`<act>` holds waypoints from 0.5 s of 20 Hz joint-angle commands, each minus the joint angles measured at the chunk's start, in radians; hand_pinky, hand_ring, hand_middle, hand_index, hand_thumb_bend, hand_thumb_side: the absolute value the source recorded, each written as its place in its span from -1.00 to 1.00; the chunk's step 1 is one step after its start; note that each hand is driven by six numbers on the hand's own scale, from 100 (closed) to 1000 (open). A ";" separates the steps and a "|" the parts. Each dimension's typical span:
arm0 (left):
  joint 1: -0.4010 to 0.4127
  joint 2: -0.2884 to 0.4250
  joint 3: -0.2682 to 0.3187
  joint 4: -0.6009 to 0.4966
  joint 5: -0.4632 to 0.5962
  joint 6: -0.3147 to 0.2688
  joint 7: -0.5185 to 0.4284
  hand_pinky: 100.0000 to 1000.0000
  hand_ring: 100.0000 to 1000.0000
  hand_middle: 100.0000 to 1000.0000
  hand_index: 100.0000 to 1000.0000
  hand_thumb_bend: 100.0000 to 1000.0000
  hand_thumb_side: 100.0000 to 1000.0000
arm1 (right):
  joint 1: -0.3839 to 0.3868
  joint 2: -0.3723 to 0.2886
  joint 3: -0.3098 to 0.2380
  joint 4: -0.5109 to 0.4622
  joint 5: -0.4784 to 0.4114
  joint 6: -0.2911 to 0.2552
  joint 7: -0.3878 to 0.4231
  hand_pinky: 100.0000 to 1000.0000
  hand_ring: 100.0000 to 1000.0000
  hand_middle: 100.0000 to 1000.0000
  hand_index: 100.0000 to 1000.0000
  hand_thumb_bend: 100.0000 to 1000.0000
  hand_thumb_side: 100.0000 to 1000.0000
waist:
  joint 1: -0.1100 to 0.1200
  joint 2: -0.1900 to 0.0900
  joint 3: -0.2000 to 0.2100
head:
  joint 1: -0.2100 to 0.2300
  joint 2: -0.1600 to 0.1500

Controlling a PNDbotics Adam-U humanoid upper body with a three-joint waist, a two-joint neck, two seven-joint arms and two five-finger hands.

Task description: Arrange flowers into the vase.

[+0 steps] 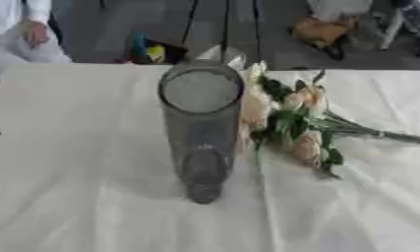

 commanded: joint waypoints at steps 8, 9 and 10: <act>-0.007 0.019 0.001 -0.018 0.005 0.000 -0.007 0.02 0.28 0.49 0.77 -1.00 1.00 | -0.071 -0.050 0.041 0.216 0.077 -0.079 0.201 0.48 0.47 0.23 0.66 0.18 1.00 | 0.005 -0.035 0.006 | -0.013 0.000; -0.006 0.019 0.000 -0.018 0.005 0.000 -0.008 0.02 0.28 0.49 0.77 -1.00 1.00 | -0.076 -0.052 0.050 0.247 0.086 -0.090 0.237 0.51 0.50 0.27 0.68 0.22 1.00 | 0.005 -0.036 0.007 | -0.015 0.000; -0.006 0.019 0.000 -0.018 0.005 0.001 -0.009 0.01 0.28 0.49 0.77 -1.00 1.00 | -0.084 -0.052 0.055 0.278 0.092 -0.104 0.277 0.52 0.51 0.30 0.68 0.24 1.00 | 0.005 -0.036 0.008 | -0.016 0.000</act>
